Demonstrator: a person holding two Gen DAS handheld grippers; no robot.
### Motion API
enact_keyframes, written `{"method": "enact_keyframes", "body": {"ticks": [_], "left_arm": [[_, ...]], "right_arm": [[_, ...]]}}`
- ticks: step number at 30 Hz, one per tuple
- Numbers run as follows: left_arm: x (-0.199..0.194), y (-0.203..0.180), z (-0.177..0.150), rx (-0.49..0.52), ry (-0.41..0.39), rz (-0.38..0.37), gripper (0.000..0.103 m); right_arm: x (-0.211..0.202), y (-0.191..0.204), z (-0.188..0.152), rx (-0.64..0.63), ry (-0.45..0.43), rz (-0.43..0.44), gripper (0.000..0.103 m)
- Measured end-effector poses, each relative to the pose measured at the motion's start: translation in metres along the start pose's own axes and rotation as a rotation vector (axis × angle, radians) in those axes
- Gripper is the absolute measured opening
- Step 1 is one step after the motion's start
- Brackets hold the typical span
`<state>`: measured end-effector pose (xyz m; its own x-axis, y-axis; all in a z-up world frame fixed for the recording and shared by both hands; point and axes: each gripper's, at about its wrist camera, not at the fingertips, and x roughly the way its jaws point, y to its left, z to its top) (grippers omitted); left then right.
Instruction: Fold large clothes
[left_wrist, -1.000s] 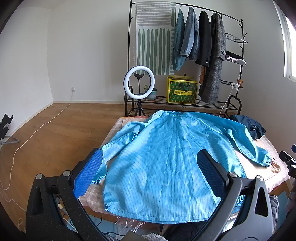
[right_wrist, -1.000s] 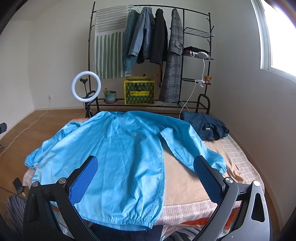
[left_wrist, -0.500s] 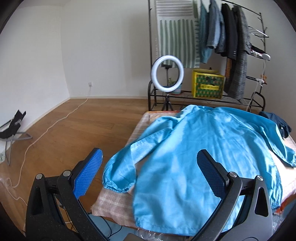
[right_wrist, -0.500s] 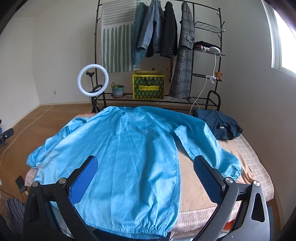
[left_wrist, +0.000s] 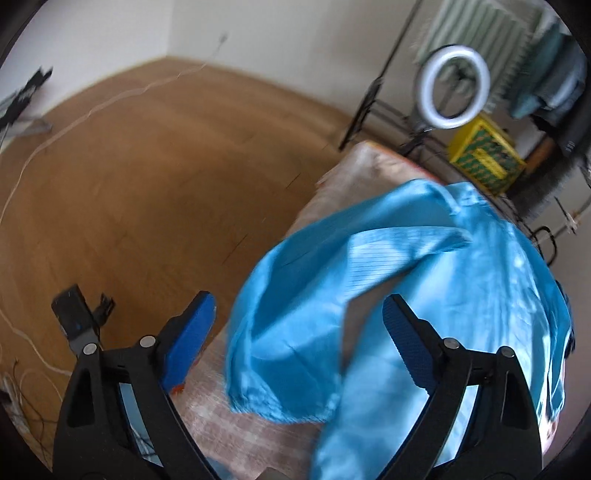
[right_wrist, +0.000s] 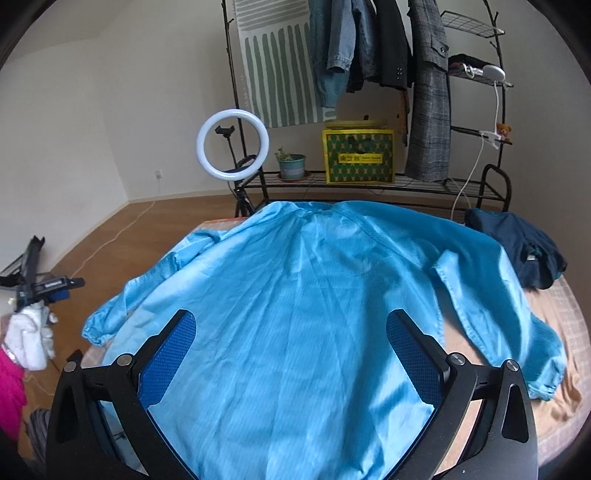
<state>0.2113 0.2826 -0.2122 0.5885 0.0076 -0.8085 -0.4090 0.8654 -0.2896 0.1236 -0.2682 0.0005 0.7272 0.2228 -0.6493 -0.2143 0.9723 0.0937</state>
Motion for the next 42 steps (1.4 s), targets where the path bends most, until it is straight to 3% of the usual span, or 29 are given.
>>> {"method": "enact_keyframes", "body": {"ticks": [4, 8, 10, 13, 14, 15, 19, 25, 29, 31, 36, 42], "left_arm": [[0.037, 0.038, -0.002, -0.135, 0.082, -0.021, 0.091], [0.059, 0.045, -0.009, -0.121, 0.134, 0.006, 0.090], [0.070, 0.046, -0.009, -0.117, 0.163, -0.009, 0.081], [0.084, 0.046, -0.009, -0.129, 0.201, -0.013, 0.035], [0.088, 0.045, -0.009, -0.131, 0.210, -0.026, 0.007], [0.090, 0.044, -0.010, -0.136, 0.211, -0.038, 0.004], [0.072, 0.045, -0.004, -0.150, 0.141, -0.082, 0.001], [0.010, 0.036, 0.027, -0.128, -0.013, -0.159, 0.000], [-0.050, 0.015, 0.040, -0.045, -0.124, -0.234, 0.000], [-0.074, -0.003, 0.039, 0.024, -0.159, -0.271, 0.000], [-0.118, -0.043, 0.018, 0.198, -0.193, -0.335, 0.000], [-0.144, -0.085, -0.037, 0.395, -0.119, -0.425, 0.000]], "right_arm": [[0.022, 0.006, -0.006, -0.013, 0.028, 0.030, 0.102], [0.033, 0.014, -0.010, -0.075, 0.059, 0.047, 0.102], [0.035, 0.017, -0.007, -0.099, 0.062, 0.063, 0.102], [0.034, 0.017, -0.003, -0.096, 0.058, 0.080, 0.102], [0.034, 0.016, -0.003, -0.085, 0.060, 0.087, 0.102], [0.035, 0.015, -0.003, -0.073, 0.065, 0.096, 0.102], [0.040, 0.019, -0.006, -0.063, 0.102, 0.115, 0.092], [0.050, 0.026, -0.015, -0.048, 0.179, 0.156, 0.064], [0.066, 0.025, -0.018, -0.004, 0.235, 0.187, 0.036], [0.080, 0.023, -0.017, 0.042, 0.278, 0.221, 0.027], [0.112, 0.035, -0.003, 0.104, 0.329, 0.287, 0.018], [0.153, 0.061, 0.027, 0.086, 0.322, 0.325, 0.018]]}}
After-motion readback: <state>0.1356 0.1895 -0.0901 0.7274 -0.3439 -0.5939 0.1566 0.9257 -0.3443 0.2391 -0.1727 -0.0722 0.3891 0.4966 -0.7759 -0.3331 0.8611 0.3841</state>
